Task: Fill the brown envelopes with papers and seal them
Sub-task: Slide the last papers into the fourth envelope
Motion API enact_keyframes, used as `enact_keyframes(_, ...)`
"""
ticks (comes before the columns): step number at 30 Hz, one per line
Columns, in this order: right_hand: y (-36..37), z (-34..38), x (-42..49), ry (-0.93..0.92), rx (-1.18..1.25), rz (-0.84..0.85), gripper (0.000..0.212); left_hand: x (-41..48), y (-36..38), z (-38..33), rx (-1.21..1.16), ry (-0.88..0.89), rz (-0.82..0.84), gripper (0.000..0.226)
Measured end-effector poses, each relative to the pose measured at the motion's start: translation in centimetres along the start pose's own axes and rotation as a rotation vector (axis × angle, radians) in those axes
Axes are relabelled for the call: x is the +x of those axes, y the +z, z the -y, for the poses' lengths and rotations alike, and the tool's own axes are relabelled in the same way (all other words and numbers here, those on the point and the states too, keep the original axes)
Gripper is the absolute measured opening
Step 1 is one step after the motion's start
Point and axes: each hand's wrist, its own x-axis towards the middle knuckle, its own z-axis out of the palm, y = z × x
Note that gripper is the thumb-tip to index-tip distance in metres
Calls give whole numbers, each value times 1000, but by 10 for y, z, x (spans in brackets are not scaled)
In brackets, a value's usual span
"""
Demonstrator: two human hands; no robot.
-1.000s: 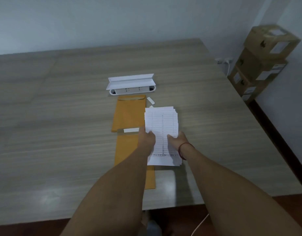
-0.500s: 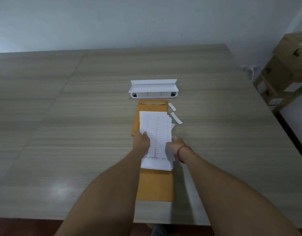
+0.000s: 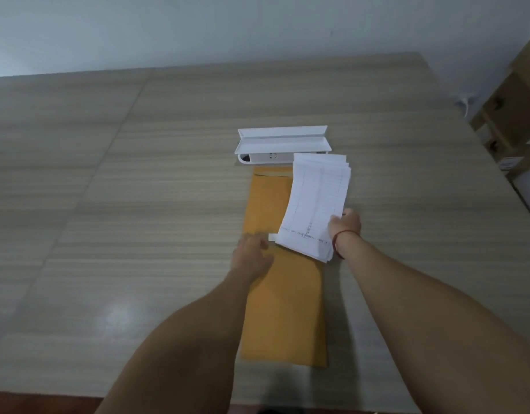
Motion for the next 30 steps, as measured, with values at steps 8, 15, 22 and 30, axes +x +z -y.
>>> enact_keyframes(8, 22, 8, 4, 0, 64, -65, 24, 9, 3, -4, 224, 110, 123, 71)
enact_keyframes(15, 35, 7, 7, -41, 113, 4, 15, 19, 0, -10, 206, 97, 169, 58)
enact_keyframes(22, 46, 10, 8, -70, 175, 56, 31, 19, 0, -13, 156, 121, 201, 65)
enact_keyframes(30, 46, 0, 10, -105, 162, 155, 16, 15, -6, -13, 115, 108, 184, 53)
